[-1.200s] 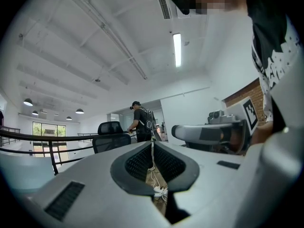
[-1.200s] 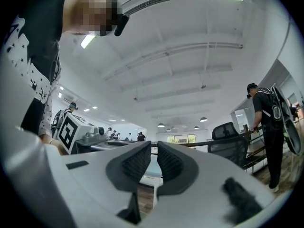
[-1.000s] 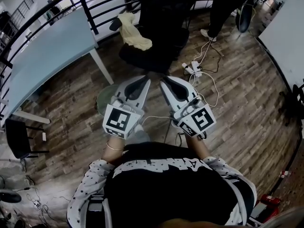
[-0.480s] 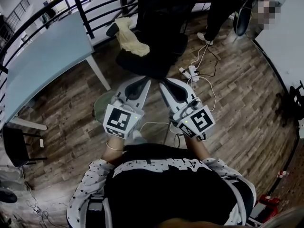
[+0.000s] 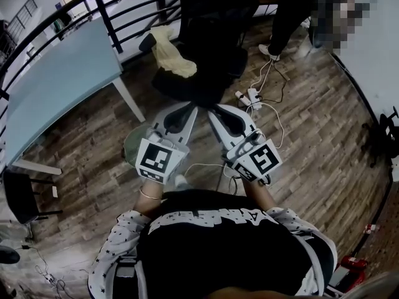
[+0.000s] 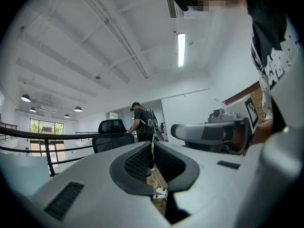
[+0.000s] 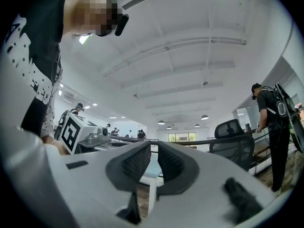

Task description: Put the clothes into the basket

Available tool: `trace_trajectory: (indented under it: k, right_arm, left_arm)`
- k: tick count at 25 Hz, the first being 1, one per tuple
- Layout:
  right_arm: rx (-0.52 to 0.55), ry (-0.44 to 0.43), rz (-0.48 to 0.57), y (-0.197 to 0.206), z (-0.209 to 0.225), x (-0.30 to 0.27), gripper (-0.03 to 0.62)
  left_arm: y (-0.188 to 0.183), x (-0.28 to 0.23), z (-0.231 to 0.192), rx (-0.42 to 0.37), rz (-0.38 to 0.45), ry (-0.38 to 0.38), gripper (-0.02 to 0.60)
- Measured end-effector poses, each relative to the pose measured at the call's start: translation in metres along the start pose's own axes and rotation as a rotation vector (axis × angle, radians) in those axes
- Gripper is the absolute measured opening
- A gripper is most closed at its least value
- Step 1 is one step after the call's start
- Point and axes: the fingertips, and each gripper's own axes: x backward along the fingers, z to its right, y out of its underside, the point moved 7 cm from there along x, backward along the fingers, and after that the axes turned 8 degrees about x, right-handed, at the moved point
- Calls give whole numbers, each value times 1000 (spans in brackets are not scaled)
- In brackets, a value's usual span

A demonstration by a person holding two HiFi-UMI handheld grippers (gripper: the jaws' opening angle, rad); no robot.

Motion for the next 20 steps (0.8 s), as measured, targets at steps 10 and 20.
trace_trajectory:
  k: [10, 20]
  right_arm:
    - [-1, 4, -18, 2, 5, -23, 34]
    - [8, 17, -26, 11, 10, -60, 35]
  left_arm:
    - [-3, -6, -23, 10, 14, 13, 21]
    - [0, -8, -64, 16, 22, 12, 21]
